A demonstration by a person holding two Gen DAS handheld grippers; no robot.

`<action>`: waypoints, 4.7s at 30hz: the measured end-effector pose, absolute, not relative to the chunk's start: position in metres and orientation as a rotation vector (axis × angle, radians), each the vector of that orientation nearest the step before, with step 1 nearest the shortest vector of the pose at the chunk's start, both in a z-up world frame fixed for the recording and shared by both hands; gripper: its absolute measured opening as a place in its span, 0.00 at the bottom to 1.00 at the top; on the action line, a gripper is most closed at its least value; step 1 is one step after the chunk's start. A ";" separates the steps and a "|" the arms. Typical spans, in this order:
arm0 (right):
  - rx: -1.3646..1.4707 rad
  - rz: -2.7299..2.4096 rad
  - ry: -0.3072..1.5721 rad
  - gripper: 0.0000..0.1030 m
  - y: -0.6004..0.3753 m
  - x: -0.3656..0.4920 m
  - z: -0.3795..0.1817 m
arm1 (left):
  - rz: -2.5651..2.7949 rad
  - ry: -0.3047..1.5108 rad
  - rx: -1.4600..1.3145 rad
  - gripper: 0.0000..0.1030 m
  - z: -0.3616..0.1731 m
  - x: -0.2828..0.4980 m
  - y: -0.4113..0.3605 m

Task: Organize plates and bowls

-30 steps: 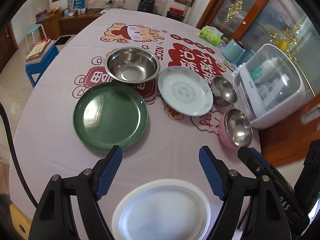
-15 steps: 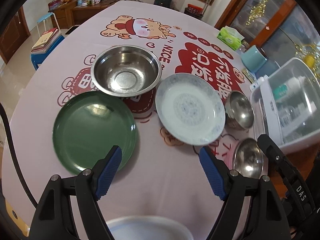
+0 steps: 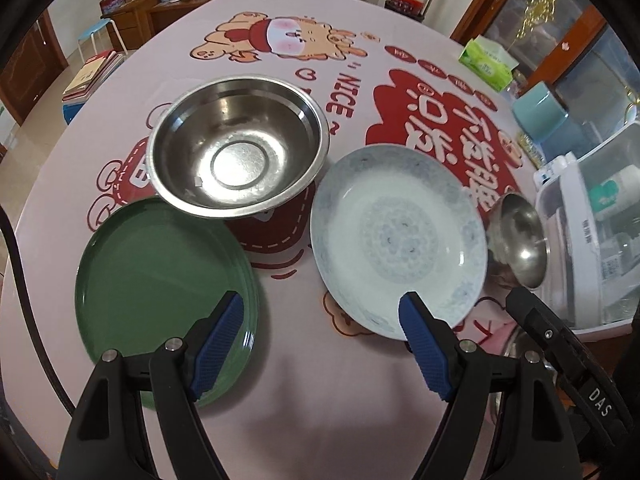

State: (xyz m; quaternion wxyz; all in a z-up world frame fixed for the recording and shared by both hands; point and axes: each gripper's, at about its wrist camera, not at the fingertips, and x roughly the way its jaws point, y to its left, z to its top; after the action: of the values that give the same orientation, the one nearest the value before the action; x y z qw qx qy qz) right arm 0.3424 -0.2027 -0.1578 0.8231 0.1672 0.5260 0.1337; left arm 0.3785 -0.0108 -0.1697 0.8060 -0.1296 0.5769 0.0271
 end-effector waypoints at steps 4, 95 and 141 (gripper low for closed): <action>0.340 0.292 1.157 0.62 -0.199 0.348 -0.169 | 0.068 1.263 -0.276 0.77 -0.186 0.388 -0.011; 0.213 0.288 1.167 0.12 -0.191 0.336 -0.173 | -0.123 1.285 -0.187 0.33 -0.209 0.363 -0.017; 0.078 0.597 1.031 0.00 -0.113 0.142 -0.131 | -0.126 1.245 -0.179 0.24 -0.159 0.154 0.046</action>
State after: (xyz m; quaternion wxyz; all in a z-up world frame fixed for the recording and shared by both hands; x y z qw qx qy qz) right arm 0.1418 -0.1134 -0.1312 0.8270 0.0368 0.4854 0.2813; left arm 0.1544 0.0463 -0.1590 0.8067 -0.0838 0.5820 -0.0589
